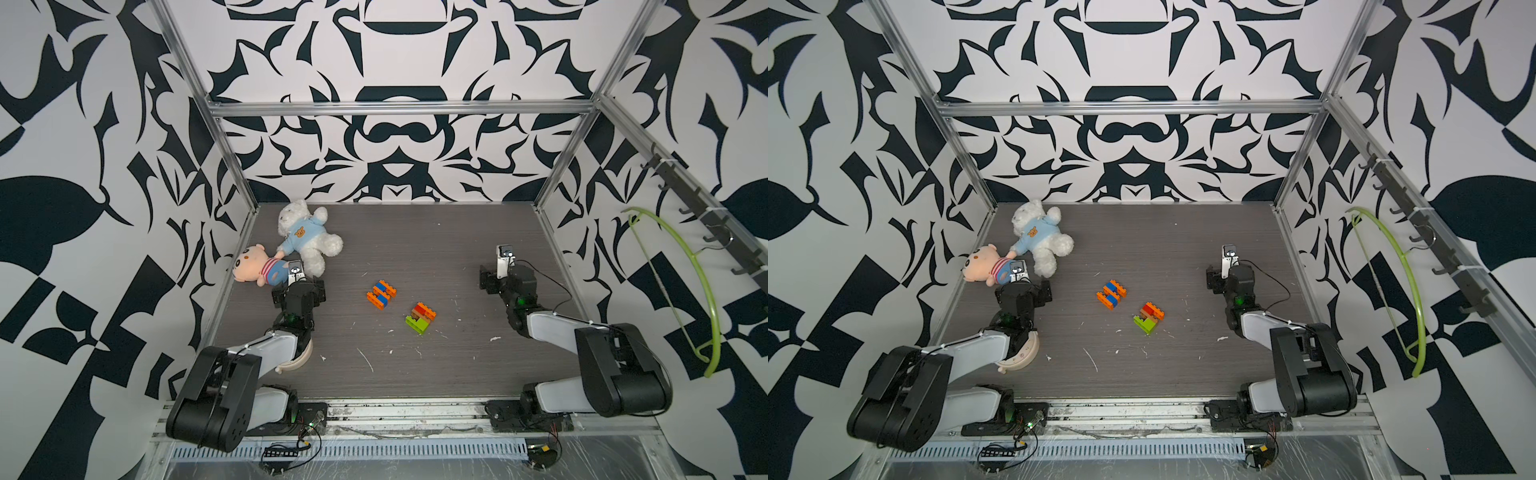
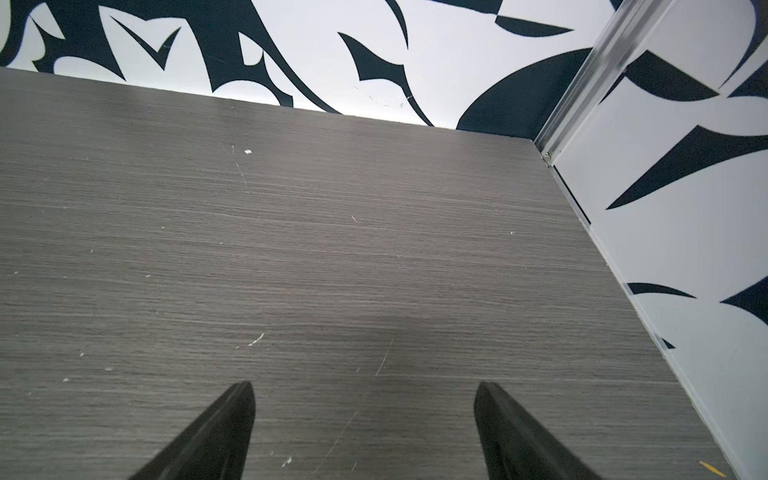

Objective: Assemble the number 5 with lego
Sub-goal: Reset both arms

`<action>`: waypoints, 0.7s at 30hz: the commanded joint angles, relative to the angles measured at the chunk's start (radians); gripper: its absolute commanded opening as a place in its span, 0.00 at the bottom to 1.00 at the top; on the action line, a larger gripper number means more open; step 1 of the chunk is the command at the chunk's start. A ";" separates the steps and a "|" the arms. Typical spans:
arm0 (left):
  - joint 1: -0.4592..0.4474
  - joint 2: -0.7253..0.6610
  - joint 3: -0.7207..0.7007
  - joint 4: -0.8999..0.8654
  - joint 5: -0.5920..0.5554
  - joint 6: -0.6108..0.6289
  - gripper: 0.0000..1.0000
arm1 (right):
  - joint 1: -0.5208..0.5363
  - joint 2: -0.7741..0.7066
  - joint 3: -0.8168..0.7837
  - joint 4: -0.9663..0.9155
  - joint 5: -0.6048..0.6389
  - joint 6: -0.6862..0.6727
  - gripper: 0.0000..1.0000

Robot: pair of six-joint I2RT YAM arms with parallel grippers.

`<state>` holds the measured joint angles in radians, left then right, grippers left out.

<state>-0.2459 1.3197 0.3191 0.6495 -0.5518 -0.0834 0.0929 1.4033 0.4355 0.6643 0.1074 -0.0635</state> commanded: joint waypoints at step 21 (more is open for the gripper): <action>0.168 0.237 0.042 0.291 0.215 0.011 0.99 | -0.005 0.053 -0.094 0.164 -0.041 0.002 0.83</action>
<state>-0.0898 1.5608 0.3470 0.9348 -0.3687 -0.0528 0.0925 1.4361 0.3241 0.7204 0.1047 -0.0422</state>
